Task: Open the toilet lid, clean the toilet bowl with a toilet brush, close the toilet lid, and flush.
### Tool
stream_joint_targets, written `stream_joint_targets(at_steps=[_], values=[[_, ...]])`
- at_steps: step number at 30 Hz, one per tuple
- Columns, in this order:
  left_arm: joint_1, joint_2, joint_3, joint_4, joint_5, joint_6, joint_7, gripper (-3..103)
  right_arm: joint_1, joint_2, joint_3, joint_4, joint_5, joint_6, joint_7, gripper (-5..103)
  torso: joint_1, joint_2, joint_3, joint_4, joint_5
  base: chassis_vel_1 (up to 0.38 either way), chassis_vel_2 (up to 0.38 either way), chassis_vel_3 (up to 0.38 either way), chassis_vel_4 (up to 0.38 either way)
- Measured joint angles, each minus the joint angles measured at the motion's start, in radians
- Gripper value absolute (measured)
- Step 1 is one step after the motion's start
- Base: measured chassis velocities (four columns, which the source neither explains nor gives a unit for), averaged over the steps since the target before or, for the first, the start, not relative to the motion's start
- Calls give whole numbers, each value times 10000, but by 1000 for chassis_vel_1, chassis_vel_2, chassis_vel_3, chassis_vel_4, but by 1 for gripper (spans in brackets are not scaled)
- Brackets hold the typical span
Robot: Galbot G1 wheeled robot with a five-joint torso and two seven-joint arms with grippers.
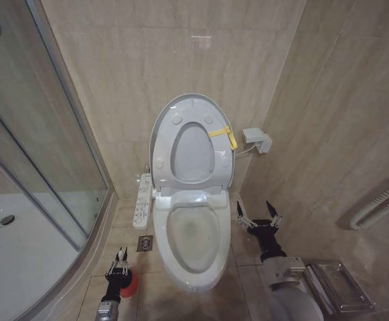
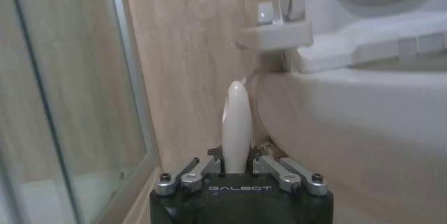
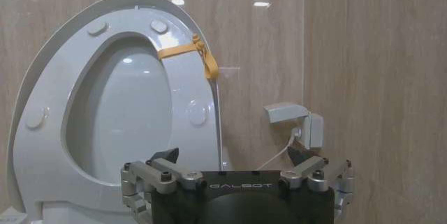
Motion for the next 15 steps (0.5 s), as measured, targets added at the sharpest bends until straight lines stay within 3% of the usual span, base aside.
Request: stream_joint_targets(at_steps=[8,15], values=[[-608,-283,100,967,-188,-122,1166,20,0,0,0,0,0,0,0,100,0,0,-1,-1,0,0,0,0,0],[-440,-305,109,876,-150,-117,1282,19,0,0,0,0,0,0,0,100,0,0,-1,1,0,0,0,0,0]])
